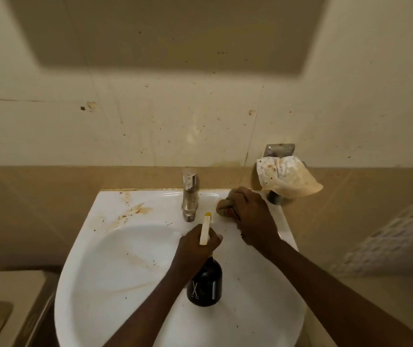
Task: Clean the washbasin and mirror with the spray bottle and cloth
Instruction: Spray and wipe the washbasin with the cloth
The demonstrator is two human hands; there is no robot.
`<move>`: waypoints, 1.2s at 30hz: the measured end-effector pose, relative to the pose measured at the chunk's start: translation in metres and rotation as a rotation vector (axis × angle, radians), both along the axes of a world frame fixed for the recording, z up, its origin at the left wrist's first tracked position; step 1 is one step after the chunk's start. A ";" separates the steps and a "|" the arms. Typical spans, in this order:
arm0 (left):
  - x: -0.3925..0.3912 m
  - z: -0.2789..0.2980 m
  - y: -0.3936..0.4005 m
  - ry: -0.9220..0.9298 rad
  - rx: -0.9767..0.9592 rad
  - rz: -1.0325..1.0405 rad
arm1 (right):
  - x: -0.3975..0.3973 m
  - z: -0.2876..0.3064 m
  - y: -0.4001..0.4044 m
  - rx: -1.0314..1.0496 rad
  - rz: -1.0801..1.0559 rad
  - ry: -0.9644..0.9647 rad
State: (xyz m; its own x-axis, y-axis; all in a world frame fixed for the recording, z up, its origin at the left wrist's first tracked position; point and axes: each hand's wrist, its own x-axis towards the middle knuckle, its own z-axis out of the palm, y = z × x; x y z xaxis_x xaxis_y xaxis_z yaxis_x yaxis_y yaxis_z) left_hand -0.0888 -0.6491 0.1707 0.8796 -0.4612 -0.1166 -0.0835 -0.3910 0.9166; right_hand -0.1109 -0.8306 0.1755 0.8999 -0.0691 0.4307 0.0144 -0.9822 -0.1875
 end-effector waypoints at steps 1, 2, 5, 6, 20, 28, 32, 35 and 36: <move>0.001 0.001 0.002 0.009 0.001 0.012 | 0.011 -0.001 0.005 -0.018 -0.018 0.006; 0.001 0.002 0.003 0.016 0.000 0.027 | 0.021 -0.001 0.009 -0.040 -0.036 0.024; 0.003 0.005 0.006 0.027 0.016 0.012 | 0.048 -0.005 0.008 -0.054 0.024 0.088; 0.004 0.005 0.007 0.027 0.018 -0.017 | 0.051 -0.006 0.003 -0.024 0.078 0.119; 0.018 0.001 0.016 0.149 -0.013 -0.155 | -0.010 -0.009 -0.055 -0.033 0.364 0.228; 0.021 -0.001 0.023 0.134 -0.034 -0.306 | 0.046 -0.013 -0.021 0.002 0.247 0.122; 0.013 -0.001 0.023 0.148 0.042 -0.424 | 0.036 -0.012 -0.040 -0.010 0.311 0.179; 0.012 0.000 0.020 0.105 0.147 -0.575 | -0.017 -0.006 -0.064 0.003 0.370 0.205; 0.013 0.000 0.019 0.098 0.154 -0.591 | -0.026 -0.004 -0.066 -0.001 0.370 0.210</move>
State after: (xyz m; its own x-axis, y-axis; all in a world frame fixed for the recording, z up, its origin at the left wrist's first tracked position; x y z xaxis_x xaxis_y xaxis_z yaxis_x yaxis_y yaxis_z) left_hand -0.0763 -0.6297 0.1710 0.4621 -0.8388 -0.2879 -0.2445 -0.4325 0.8678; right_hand -0.1369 -0.8966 0.1710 0.9320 0.2756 0.2355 0.3278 -0.9181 -0.2228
